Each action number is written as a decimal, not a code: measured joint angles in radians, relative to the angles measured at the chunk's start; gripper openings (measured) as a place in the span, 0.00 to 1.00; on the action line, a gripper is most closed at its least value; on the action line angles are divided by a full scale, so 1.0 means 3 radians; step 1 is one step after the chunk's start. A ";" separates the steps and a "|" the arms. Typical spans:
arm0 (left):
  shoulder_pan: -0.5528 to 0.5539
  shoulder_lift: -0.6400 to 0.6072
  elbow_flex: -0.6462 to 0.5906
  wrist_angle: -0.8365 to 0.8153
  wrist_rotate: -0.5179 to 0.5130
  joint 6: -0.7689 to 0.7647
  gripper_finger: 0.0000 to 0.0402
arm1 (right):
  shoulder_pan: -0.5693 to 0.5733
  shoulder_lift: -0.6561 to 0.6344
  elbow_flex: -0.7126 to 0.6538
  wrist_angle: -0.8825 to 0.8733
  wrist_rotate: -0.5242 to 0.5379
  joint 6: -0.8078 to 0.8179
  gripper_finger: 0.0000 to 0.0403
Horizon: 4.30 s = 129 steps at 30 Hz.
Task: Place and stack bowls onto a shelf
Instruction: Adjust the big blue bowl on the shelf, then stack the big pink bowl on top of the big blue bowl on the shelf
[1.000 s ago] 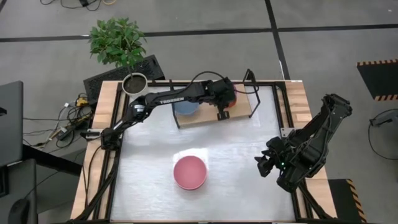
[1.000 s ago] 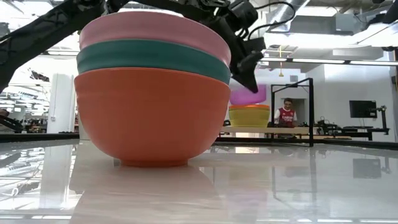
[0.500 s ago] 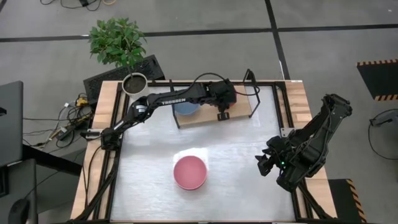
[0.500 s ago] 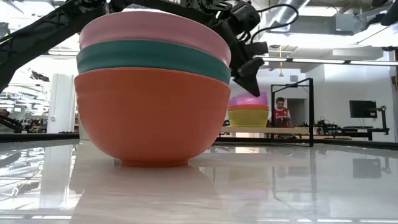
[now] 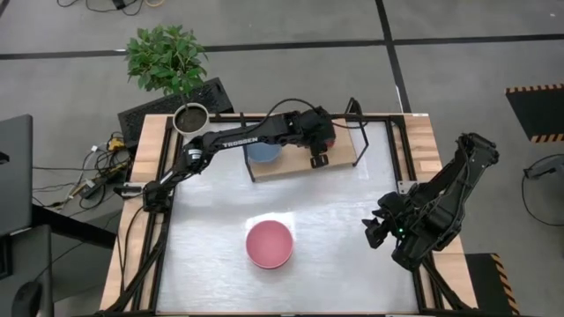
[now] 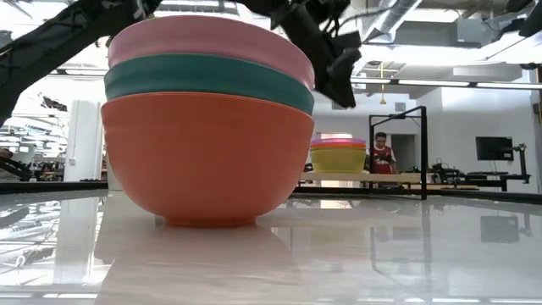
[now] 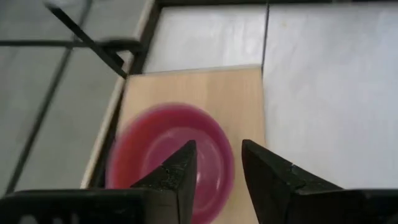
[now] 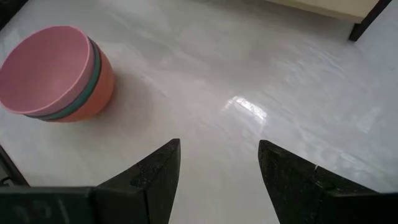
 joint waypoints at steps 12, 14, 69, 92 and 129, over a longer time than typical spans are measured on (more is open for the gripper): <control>-0.0062 -0.0419 -0.0002 -0.1620 -0.1100 -0.0998 0.17 | -0.0026 0.0000 -0.0001 -0.0029 0.0021 -0.0015 0.60; -0.0043 -0.0387 -0.0034 -0.1737 -0.1163 -0.1110 0.15 | -0.0042 0.0000 -0.0001 -0.0029 0.0020 -0.0015 0.60; -0.0083 -0.0818 0.0005 -0.1087 0.0168 -0.1338 0.34 | 0.0029 0.0000 -0.0003 0.0051 0.0016 -0.0104 0.60; -0.0754 -0.1355 0.0005 -0.0958 0.0010 -0.1302 0.36 | -0.0096 0.0000 -0.0003 0.0516 0.0155 -0.0533 0.60; -0.0832 -0.1429 0.0001 -0.0273 0.0235 -0.0768 0.36 | -0.0530 -0.2225 0.0557 0.1151 0.0910 -0.4229 0.60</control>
